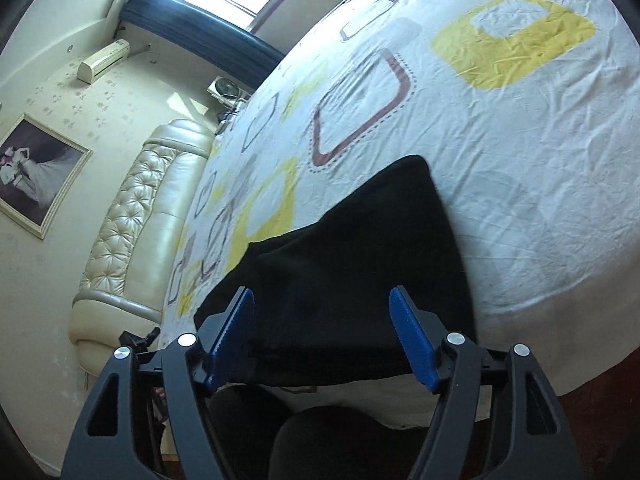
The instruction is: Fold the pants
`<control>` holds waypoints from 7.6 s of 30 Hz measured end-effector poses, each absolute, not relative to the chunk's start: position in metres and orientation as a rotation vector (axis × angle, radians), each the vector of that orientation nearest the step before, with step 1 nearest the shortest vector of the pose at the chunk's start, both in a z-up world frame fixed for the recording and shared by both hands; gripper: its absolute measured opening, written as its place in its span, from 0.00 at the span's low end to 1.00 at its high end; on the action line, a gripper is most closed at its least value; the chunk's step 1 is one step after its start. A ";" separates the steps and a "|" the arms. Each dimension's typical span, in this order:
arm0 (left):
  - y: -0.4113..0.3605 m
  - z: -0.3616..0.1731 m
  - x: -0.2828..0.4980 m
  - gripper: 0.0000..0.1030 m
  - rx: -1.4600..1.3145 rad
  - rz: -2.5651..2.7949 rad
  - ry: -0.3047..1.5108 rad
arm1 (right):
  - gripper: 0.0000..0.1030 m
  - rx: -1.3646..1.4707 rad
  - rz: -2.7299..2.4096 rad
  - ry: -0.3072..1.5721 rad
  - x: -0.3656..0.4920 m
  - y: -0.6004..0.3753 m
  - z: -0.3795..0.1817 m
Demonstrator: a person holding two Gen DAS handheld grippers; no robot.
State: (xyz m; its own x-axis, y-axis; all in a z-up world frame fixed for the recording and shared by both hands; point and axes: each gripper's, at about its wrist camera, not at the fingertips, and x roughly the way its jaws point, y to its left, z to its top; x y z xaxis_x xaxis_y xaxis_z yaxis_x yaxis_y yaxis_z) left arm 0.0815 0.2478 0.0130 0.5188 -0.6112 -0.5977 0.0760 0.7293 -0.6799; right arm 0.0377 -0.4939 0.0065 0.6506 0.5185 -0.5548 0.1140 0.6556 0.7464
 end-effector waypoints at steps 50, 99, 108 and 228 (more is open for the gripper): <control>0.018 0.133 0.142 0.12 -0.566 -0.913 1.043 | 0.68 0.875 0.466 0.971 0.026 -0.397 -0.006; 0.004 -0.020 0.113 0.66 -0.513 -0.544 1.206 | 0.55 0.831 0.397 0.934 0.123 -0.492 -0.040; 0.001 -0.043 0.104 0.69 -0.581 -0.571 1.231 | 0.02 0.853 0.262 0.949 0.121 -0.521 -0.048; -0.010 -0.064 0.078 0.29 -0.700 -0.703 1.223 | 0.42 1.058 0.392 0.942 0.057 -0.504 -0.092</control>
State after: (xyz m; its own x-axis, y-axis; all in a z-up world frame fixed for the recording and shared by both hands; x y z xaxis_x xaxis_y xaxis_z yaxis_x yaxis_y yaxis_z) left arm 0.0784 -0.0099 -0.0639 0.1946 -0.7932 -0.5770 0.1001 0.6012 -0.7928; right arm 0.0568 -0.5043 -0.0918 0.5671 0.6799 -0.4649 0.1498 0.4699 0.8699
